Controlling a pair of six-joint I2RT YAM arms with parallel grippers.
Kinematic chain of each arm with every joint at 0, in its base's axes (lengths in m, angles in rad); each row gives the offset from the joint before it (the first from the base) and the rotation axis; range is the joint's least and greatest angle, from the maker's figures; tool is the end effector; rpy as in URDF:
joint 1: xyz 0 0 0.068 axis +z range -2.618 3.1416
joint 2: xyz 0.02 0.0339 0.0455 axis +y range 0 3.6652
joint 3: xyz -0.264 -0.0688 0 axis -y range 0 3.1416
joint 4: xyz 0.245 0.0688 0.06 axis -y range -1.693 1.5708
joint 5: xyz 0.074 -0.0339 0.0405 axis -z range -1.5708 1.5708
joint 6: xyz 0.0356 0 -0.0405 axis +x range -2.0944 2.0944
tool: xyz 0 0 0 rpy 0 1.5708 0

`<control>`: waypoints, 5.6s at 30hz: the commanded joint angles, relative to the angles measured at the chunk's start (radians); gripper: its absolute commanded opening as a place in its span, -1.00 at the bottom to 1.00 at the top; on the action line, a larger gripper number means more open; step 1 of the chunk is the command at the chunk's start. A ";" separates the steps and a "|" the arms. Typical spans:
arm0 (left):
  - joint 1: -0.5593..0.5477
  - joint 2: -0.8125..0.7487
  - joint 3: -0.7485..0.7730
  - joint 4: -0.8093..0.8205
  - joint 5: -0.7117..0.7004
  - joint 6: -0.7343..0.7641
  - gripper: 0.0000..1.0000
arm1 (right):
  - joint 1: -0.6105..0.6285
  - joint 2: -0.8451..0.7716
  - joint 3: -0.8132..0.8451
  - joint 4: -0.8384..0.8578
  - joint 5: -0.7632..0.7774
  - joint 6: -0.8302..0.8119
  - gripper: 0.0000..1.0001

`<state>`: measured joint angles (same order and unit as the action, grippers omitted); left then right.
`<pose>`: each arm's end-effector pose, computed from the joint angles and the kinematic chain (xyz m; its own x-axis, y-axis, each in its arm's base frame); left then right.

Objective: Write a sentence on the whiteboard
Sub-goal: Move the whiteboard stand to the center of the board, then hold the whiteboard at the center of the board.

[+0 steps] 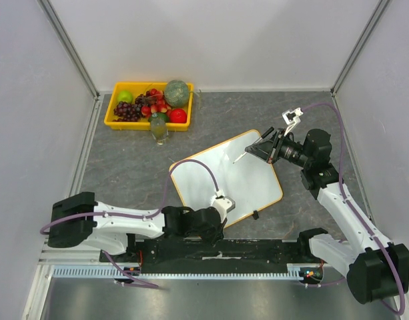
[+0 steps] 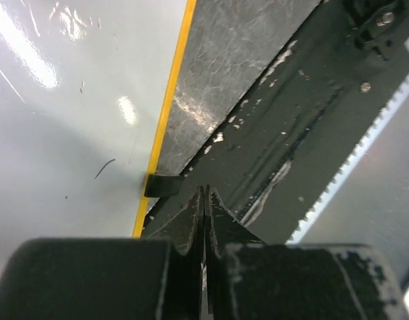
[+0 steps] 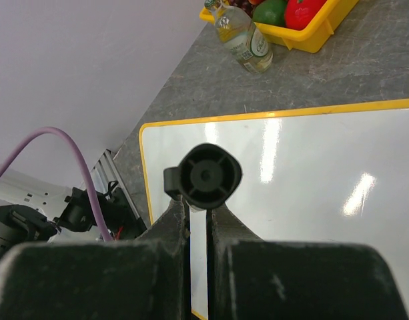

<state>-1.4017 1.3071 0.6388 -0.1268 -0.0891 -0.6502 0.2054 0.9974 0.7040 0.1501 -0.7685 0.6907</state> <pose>0.0464 -0.2531 0.1855 -0.6836 0.4215 -0.5958 0.7004 0.6083 -0.3733 0.2174 0.0706 0.3076 -0.6302 0.3366 -0.6997 -0.5431 0.4529 0.7071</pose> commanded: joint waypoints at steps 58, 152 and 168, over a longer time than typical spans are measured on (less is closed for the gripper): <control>-0.215 0.287 0.395 -0.603 -0.504 -0.662 0.33 | -0.014 -0.002 0.042 -0.007 0.006 -0.026 -1.00; 0.527 -0.275 0.226 -0.105 0.273 0.078 0.63 | -0.012 0.044 0.023 0.009 0.017 -0.043 -1.00; 1.148 -0.336 -0.026 -0.003 0.744 0.075 0.62 | -0.012 0.079 -0.003 0.052 0.023 -0.040 -1.00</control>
<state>-0.3073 0.9386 0.7132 -0.2321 0.4450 -0.5922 0.1963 1.0779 0.7090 0.1429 -0.7532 0.6579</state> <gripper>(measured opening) 0.812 0.067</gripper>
